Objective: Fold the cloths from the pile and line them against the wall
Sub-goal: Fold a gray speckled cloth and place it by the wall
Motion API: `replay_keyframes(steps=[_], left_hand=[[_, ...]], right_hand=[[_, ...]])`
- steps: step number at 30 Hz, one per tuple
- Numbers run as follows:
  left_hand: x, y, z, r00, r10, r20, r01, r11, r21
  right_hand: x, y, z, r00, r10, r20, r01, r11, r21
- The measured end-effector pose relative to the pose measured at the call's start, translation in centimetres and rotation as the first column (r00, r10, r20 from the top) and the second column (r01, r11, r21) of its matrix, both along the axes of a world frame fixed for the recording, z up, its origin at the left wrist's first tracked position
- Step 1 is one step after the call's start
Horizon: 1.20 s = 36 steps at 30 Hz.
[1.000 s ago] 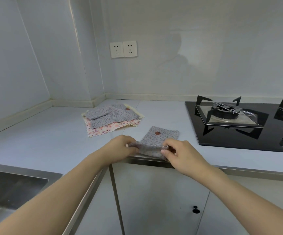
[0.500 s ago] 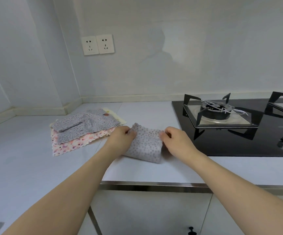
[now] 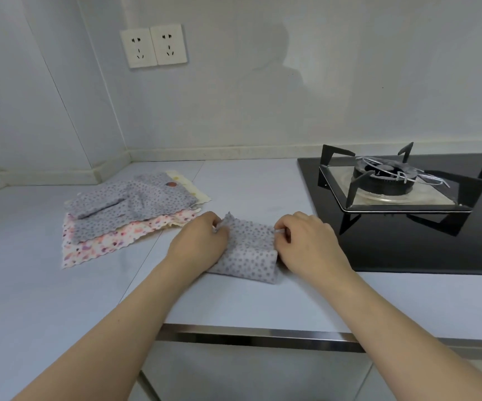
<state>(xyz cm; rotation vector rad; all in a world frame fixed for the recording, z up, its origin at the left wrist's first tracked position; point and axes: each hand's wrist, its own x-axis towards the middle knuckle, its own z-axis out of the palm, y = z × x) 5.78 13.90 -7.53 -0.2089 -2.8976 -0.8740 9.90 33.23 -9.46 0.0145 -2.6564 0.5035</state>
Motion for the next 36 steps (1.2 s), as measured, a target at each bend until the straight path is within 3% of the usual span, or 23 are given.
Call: replay_keyframes(steps=[2, 6, 7, 12, 16, 21, 25, 36], left_hand=[[0.9, -0.1, 0.5, 1.000, -0.008, 0.031, 0.006, 0.998, 0.065], [5.1, 0.8, 1.8, 0.943, -0.069, -0.325, 0.051, 0.997, -0.066], [6.4, 1.5, 2.0, 0.928, -0.108, -0.356, 0.083, 0.993, -0.085], [8.5, 4.3, 0.0, 0.957, -0.116, -0.267, 0.006, 0.925, -0.381], [8.3, 3.2, 0.3, 0.958, -0.023, -0.284, -0.096, 0.911, -0.400], [9.1, 3.8, 1.0, 0.956, -0.084, -0.279, -0.092, 0.822, -0.562], [9.1, 4.8, 1.4, 0.990, -0.052, -0.133, -0.026, 0.851, -0.524], [8.8, 4.7, 2.0, 0.995, -0.051, 0.091, 0.090, 0.861, -0.501]], right_hand=[[0.0, 0.0, 0.0, 1.000, -0.007, 0.017, 0.007, 1.000, 0.028], [-0.1, 0.1, 0.2, 0.999, 0.004, 0.049, -0.003, 1.000, -0.018], [-0.1, 0.1, 0.3, 0.998, 0.004, 0.058, -0.002, 0.999, -0.036], [0.7, 0.1, 0.8, 0.997, 0.056, 0.060, -0.048, 0.991, -0.122], [1.2, 0.0, 0.8, 0.995, 0.082, 0.062, -0.077, 0.994, -0.073], [1.2, -0.4, 0.8, 0.988, 0.094, 0.123, -0.098, 0.995, 0.029], [1.2, -0.4, 1.0, 0.982, 0.084, 0.170, -0.094, 0.994, 0.053], [1.5, -0.5, 0.9, 0.985, 0.076, 0.156, -0.090, 0.992, 0.084]])
